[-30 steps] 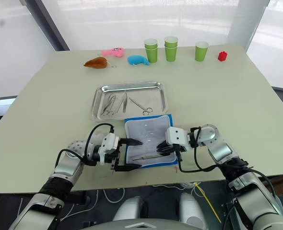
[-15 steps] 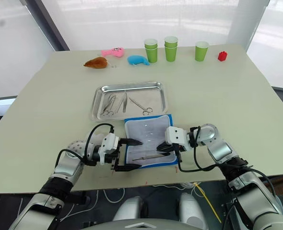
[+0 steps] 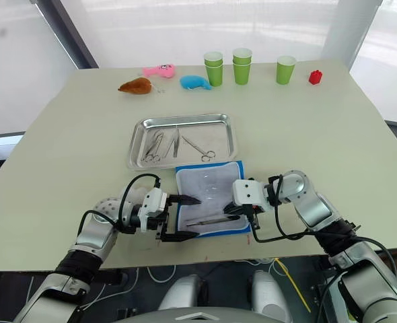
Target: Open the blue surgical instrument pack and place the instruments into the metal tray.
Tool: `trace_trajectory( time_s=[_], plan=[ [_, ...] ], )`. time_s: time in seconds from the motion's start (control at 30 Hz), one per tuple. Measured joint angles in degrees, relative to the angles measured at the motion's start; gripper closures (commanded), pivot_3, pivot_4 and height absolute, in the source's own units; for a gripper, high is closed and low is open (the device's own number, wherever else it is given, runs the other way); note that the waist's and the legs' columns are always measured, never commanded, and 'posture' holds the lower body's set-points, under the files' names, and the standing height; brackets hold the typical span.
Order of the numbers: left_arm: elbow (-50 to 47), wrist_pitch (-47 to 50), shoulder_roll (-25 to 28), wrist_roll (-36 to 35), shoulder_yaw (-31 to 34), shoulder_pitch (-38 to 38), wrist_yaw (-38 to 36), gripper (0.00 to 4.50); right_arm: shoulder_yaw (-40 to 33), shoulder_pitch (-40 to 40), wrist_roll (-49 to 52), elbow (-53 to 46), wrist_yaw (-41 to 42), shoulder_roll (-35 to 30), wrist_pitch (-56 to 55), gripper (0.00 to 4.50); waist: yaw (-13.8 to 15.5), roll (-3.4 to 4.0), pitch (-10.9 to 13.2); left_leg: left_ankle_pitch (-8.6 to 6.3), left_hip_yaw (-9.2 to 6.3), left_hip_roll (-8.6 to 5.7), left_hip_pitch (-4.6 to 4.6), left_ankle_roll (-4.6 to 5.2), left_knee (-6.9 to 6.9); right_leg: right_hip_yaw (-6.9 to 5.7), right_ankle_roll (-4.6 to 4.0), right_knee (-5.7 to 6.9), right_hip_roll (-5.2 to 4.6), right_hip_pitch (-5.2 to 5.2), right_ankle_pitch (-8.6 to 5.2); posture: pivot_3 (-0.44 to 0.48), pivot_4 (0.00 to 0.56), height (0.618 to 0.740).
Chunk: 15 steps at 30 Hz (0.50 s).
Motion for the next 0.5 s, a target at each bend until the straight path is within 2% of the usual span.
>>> trace_trajectory(
  time_s=[0.5],
  plan=[
    [0.0, 0.0, 0.0, 0.0, 0.0, 0.0, -0.1, 0.00, 0.2, -0.4, -2.4, -4.8, 0.1, -3.2, 1.9, 4.49, 0.0, -0.09, 0.2, 0.00, -0.01, 0.01, -0.03, 0.00, -0.02, -0.05, 0.00, -0.08, -0.01, 0.00, 0.00, 0.000, 0.150, 0.740]
  ],
)
